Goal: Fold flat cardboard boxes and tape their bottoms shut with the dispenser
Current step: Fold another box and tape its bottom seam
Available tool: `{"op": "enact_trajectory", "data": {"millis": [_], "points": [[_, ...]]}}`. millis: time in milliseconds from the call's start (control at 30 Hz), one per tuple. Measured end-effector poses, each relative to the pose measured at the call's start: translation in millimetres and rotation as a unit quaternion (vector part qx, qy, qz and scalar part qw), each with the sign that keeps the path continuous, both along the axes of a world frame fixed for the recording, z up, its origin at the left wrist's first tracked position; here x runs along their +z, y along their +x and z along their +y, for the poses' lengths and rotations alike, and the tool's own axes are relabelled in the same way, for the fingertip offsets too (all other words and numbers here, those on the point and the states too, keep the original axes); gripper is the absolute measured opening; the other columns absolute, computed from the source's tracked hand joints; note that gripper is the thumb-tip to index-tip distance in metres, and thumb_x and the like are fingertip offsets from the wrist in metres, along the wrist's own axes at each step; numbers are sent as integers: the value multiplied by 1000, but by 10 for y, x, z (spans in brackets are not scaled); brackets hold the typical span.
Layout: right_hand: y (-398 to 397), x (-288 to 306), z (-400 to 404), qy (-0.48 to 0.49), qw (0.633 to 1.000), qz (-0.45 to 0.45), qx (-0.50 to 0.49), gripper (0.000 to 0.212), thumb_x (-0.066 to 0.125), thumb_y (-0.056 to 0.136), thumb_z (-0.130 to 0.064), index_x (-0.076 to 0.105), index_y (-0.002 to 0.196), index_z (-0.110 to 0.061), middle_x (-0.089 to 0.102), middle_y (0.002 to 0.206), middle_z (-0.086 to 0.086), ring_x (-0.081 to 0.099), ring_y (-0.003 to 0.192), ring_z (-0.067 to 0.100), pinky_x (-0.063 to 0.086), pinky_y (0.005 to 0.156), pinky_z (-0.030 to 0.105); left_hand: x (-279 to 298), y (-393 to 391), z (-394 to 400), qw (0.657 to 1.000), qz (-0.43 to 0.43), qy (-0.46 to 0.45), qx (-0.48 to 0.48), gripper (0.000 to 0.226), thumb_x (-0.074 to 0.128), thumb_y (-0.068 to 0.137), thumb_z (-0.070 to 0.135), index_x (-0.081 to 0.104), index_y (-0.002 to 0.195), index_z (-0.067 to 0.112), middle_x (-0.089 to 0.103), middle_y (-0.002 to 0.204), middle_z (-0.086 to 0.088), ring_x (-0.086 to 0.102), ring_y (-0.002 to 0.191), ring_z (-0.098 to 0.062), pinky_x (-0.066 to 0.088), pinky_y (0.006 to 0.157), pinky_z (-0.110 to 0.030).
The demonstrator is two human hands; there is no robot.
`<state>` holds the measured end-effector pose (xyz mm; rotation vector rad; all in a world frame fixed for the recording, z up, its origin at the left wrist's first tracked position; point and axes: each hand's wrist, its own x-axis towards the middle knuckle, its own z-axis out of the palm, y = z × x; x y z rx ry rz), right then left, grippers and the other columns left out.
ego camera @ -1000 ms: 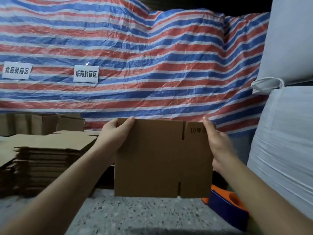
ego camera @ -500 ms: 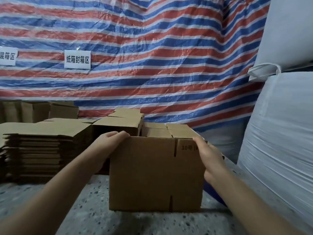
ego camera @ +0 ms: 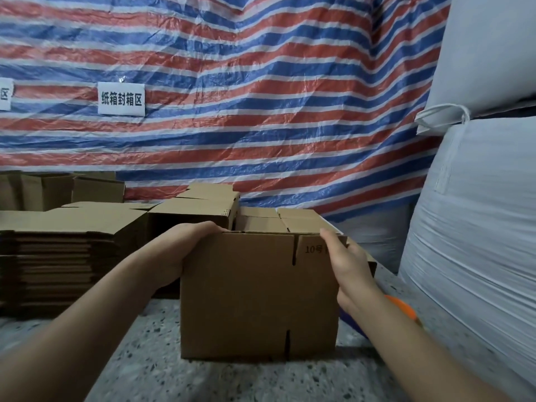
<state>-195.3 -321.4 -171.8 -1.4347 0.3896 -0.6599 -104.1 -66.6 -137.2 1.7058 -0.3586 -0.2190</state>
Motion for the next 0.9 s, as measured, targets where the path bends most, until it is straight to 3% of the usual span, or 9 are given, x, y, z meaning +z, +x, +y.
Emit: {"op": "enact_trajectory", "data": {"millis": [133,300,400,467,567,667,733,800,900], "points": [[9,-20,3,0,1000,-4,-5,39,63,92,-54,70,99,-16,78,86,9,75,83,26,57,70,38,-17,-58,-7,1000,-7,9,25,37,68,85,37,73,109,8,75,99,-12,73,93,-29,57,62,-31],[22,-26,16,-15,1000,-9,-1,39,60,94,-53,69,99,-15,77,89,10,73,83,24,53,63,32,24,-178,-31,1000,7,4,28,26,69,85,37,80,91,14,76,89,-13,73,82,-26,57,71,-35],[23,5,1,-33,999,-10,18,46,57,96,-50,69,105,-7,75,95,17,73,88,29,59,78,43,65,-258,-73,998,20,-5,61,23,71,84,35,78,87,13,76,84,-13,72,80,-26,56,69,-35],[13,38,-11,-44,998,-19,51,50,54,97,-51,70,107,-4,73,99,21,72,95,34,56,90,50,69,-318,-148,995,26,-22,98,20,68,87,34,77,89,16,75,86,-12,70,87,-28,56,78,-41],[18,114,-49,-45,987,-27,153,45,51,91,-55,76,85,-18,73,82,12,72,79,24,58,73,38,79,-397,-313,989,35,-57,131,19,54,96,31,70,98,22,71,95,-12,65,94,-28,52,92,-47],[34,105,-142,33,961,-31,272,43,49,93,-47,74,68,-23,66,67,1,66,61,12,56,60,27,48,-451,-424,983,30,-106,148,28,43,100,29,62,120,21,66,106,-12,62,102,-29,50,96,-49],[35,35,-208,44,954,-37,295,35,56,86,-50,72,79,-20,66,69,1,66,63,12,56,61,27,-6,-505,-460,981,39,-126,139,34,38,102,29,55,131,24,64,113,-13,61,106,-30,49,98,-50],[25,-48,-257,34,956,-48,287,42,68,76,-53,66,95,-16,69,74,5,67,66,15,56,61,29,-51,-586,-505,984,62,-126,106,34,36,104,30,54,131,21,65,114,-16,61,106,-30,49,97,-48],[24,-106,-285,32,958,-53,280,49,70,67,-61,76,90,-18,72,79,8,71,70,18,57,61,30,-84,-655,-522,986,56,-142,66,36,35,105,29,60,127,17,68,118,-18,64,101,-24,52,90,-42]]}}
